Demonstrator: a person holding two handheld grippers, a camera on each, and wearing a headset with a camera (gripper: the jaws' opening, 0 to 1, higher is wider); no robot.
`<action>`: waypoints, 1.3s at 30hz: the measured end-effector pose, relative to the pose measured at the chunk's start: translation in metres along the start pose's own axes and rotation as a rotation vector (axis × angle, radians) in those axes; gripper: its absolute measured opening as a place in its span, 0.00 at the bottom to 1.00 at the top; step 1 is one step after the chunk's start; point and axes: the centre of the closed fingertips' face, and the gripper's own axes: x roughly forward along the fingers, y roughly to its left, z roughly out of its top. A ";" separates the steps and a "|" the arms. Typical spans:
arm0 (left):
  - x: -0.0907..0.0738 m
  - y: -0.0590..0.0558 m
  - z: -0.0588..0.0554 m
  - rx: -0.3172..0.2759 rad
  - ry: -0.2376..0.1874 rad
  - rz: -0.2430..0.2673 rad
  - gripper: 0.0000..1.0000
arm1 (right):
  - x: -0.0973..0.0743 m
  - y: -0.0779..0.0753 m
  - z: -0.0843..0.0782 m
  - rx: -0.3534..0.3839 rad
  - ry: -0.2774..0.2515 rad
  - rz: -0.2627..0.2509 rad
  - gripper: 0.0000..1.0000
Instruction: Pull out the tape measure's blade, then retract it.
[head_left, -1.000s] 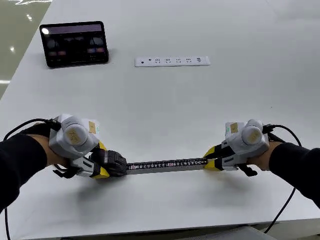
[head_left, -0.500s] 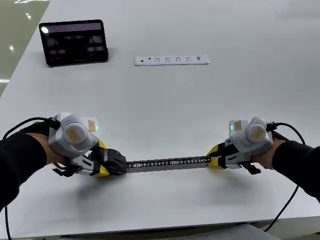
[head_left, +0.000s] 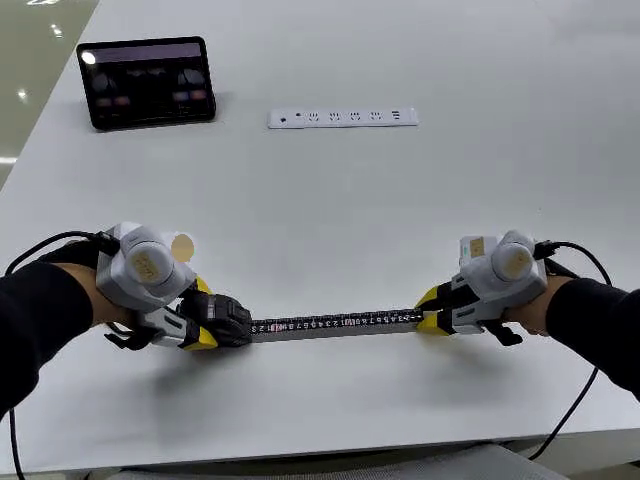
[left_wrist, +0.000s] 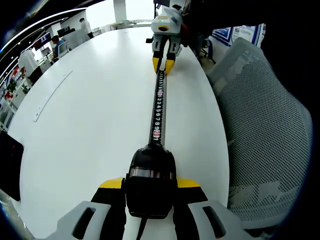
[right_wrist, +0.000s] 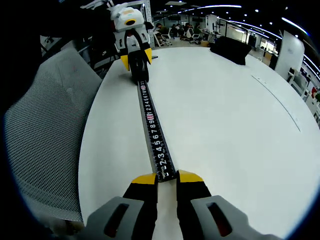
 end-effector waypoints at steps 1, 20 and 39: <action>0.000 0.000 0.000 0.000 0.000 0.000 0.32 | 0.000 0.000 0.000 -0.002 0.002 0.000 0.08; 0.003 0.003 0.002 -0.032 -0.039 0.012 0.33 | 0.002 0.000 -0.001 -0.041 0.061 0.004 0.10; -0.045 0.035 -0.026 -0.460 -0.305 0.343 0.99 | -0.051 -0.012 0.024 0.146 -0.180 -0.291 0.42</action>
